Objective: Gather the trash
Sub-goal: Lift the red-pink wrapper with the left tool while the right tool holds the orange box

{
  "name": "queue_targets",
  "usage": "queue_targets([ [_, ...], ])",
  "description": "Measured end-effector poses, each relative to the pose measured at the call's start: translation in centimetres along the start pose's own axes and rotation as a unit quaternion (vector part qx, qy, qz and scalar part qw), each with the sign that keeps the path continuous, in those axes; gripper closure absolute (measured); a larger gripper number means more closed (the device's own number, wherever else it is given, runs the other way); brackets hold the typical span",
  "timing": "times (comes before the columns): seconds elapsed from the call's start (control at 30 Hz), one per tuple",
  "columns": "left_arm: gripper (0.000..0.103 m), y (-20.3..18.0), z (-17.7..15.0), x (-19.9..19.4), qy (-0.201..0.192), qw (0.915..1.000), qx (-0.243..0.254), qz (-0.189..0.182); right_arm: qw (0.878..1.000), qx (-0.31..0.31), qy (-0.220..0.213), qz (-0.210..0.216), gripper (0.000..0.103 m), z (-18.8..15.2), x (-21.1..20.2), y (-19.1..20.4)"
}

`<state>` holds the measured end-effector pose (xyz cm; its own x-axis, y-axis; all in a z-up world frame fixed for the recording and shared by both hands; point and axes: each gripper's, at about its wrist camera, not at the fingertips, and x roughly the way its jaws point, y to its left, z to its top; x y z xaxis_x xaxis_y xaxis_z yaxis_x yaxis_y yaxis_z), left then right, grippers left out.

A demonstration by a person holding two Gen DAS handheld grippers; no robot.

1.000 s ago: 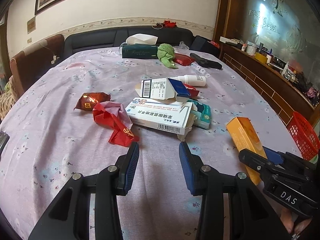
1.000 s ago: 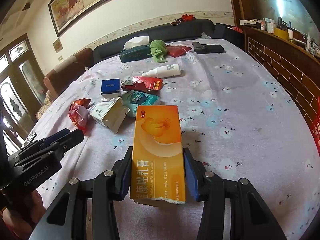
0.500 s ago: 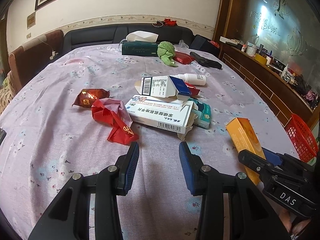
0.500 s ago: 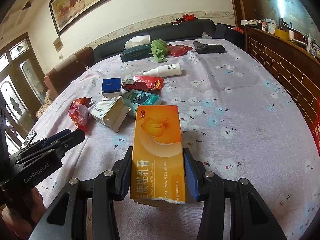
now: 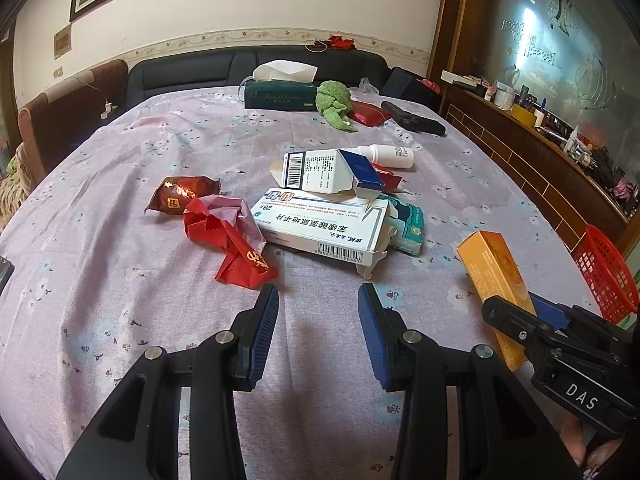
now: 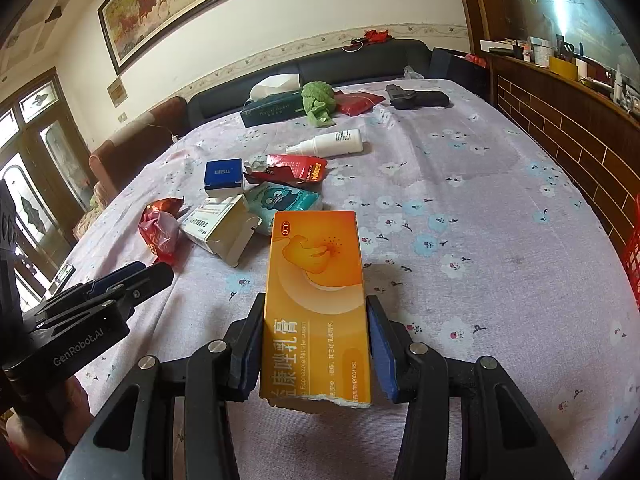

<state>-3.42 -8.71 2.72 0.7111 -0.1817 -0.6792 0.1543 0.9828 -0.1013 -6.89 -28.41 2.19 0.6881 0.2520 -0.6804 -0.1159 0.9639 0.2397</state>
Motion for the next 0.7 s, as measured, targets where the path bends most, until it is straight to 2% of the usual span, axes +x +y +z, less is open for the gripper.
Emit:
queue_targets([
  [0.17, 0.063, -0.3, -0.3, -0.4, -0.004, 0.9999, 0.011, 0.009, 1.000, 0.000, -0.012, -0.011, 0.053, -0.1, -0.7, 0.0],
  [0.4, 0.063, 0.2, -0.2, -2.7, -0.012, 0.9995, 0.004, -0.029, 1.000, 0.000, -0.015, -0.004, 0.053, -0.8, -2.8, 0.3],
  [0.7, 0.063, 0.8, 0.1, -4.5, -0.023, 0.9993, -0.002, -0.029, 1.000, -0.008, -0.028, 0.005, 0.053, -1.3, -4.6, 1.2],
])
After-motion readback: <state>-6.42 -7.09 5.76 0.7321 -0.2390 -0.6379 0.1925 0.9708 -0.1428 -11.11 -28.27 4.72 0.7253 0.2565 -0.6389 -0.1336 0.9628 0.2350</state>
